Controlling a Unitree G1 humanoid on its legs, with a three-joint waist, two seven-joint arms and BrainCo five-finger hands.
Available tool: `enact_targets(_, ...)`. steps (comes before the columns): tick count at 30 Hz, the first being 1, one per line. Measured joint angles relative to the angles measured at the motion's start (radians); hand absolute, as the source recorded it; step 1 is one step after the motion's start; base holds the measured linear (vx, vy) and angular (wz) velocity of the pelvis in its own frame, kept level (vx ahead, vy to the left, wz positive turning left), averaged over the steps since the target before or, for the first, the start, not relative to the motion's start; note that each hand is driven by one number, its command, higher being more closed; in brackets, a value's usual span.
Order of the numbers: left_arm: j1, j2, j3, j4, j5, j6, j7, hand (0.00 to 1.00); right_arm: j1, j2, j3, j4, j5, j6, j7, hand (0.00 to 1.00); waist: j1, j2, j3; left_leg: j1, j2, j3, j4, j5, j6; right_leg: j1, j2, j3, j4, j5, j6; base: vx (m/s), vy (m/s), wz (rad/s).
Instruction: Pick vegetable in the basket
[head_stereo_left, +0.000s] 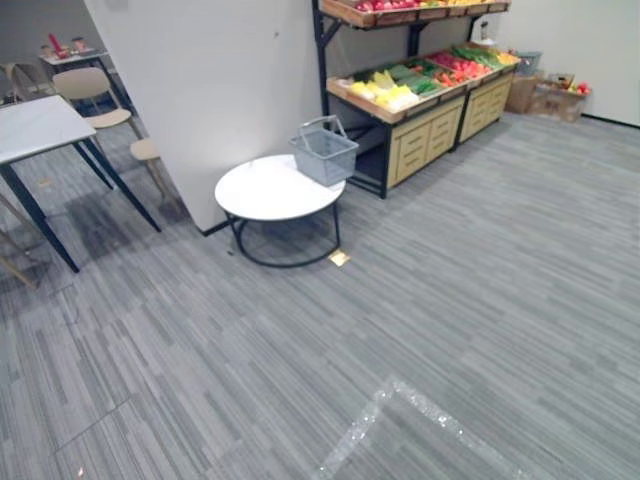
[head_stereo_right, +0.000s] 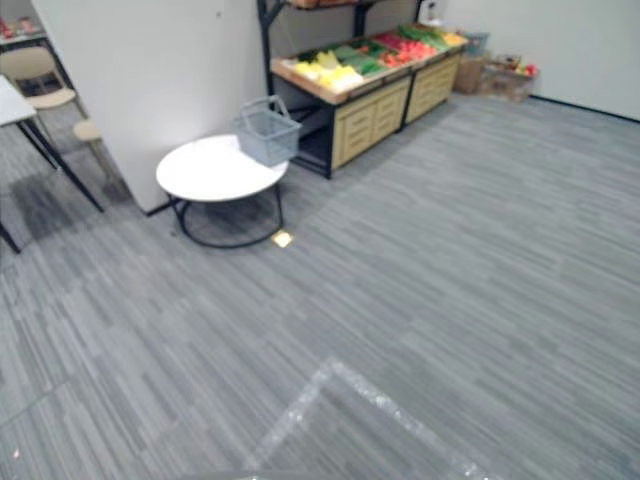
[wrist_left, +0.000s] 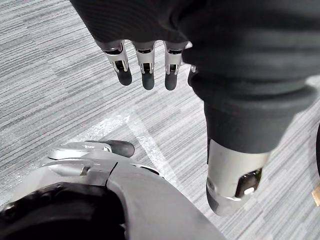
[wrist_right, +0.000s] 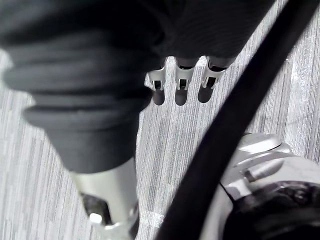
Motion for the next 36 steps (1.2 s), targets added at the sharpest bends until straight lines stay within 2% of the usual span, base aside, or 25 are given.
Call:
enact_targets(1,-0.009,0.000,0.001,0.002,0.000,-0.003,0.000,0.00,-0.009,0.000,-0.001,0.000,-0.001,-0.001,0.000,0.00,0.000,0.008,0.018,0.012,0.000,0.006,0.000,-0.002,-0.003,0.018,0.001,-0.001,-0.011,0.000,0.000,0.08,-0.012,-0.05)
enact_targets(2,-0.015,0.000,0.002,0.004,0.000,-0.006,0.000,0.00,-0.019,0.000,0.000,0.001,-0.001,-0.001,0.000,0.00,0.001,-0.003,0.038,0.019,0.000,0.013,0.000,-0.004,-0.006,0.026,0.002,0.000,-0.018,0.000,0.000,0.12,-0.021,-0.07)
enact_targets(3,-0.017,0.000,0.006,0.004,0.001,-0.006,0.000,0.00,-0.027,0.000,0.000,0.001,-0.001,-0.001,0.000,0.00,0.001,0.007,0.040,0.025,0.000,0.014,0.000,-0.006,-0.008,0.034,0.003,0.000,-0.024,0.000,0.001,0.07,-0.030,-0.07)
enact_targets(4,-0.021,0.001,0.007,0.008,0.001,-0.006,0.000,0.00,-0.032,0.001,0.000,0.001,-0.001,-0.001,0.000,0.00,-0.001,0.004,0.044,0.027,0.001,0.016,-0.001,-0.007,-0.010,0.039,0.004,0.000,-0.030,0.000,0.001,0.07,-0.037,-0.03)
enact_targets(20,-0.029,0.007,-0.035,0.005,0.021,-0.011,0.027,0.00,-0.055,-0.004,0.025,0.000,0.000,-0.005,-0.002,0.00,0.000,0.000,0.059,0.043,0.022,0.042,-0.007,-0.014,-0.020,0.059,0.024,0.006,-0.059,0.001,0.012,-0.02,-0.012,-0.03)
enact_targets(30,-0.033,0.007,-0.033,0.005,0.022,-0.009,0.025,0.00,-0.050,-0.005,0.020,-0.001,0.000,-0.005,0.007,0.00,-0.002,0.001,0.062,0.024,0.025,0.042,-0.007,-0.021,-0.019,0.045,0.030,0.004,-0.066,0.007,0.002,0.04,-0.006,-0.01)
enact_targets(34,-0.056,0.011,-0.029,0.000,0.020,-0.007,0.025,0.00,-0.079,-0.008,0.022,-0.004,0.001,-0.005,0.029,0.00,-0.001,0.003,0.106,0.021,0.036,0.067,0.000,-0.026,-0.027,-0.007,0.030,0.016,0.017,-0.027,-0.021,0.05,-0.015,-0.16)
enact_targets(35,-0.058,0.011,-0.024,0.000,0.019,-0.005,0.026,0.00,-0.084,-0.009,0.022,-0.004,0.001,-0.005,0.029,0.00,-0.002,0.003,0.109,0.013,0.038,0.074,0.010,-0.036,-0.027,-0.025,0.029,0.024,0.045,-0.043,-0.023,0.03,-0.012,-0.17)
enact_targets(36,-0.064,0.012,-0.008,-0.002,0.018,-0.005,0.025,0.00,-0.088,-0.011,0.023,-0.005,0.002,-0.005,0.029,0.00,-0.003,-0.004,0.114,-0.026,0.044,0.074,0.085,-0.071,-0.029,-0.047,0.021,0.030,0.074,-0.060,-0.026,0.03,-0.026,-0.15)
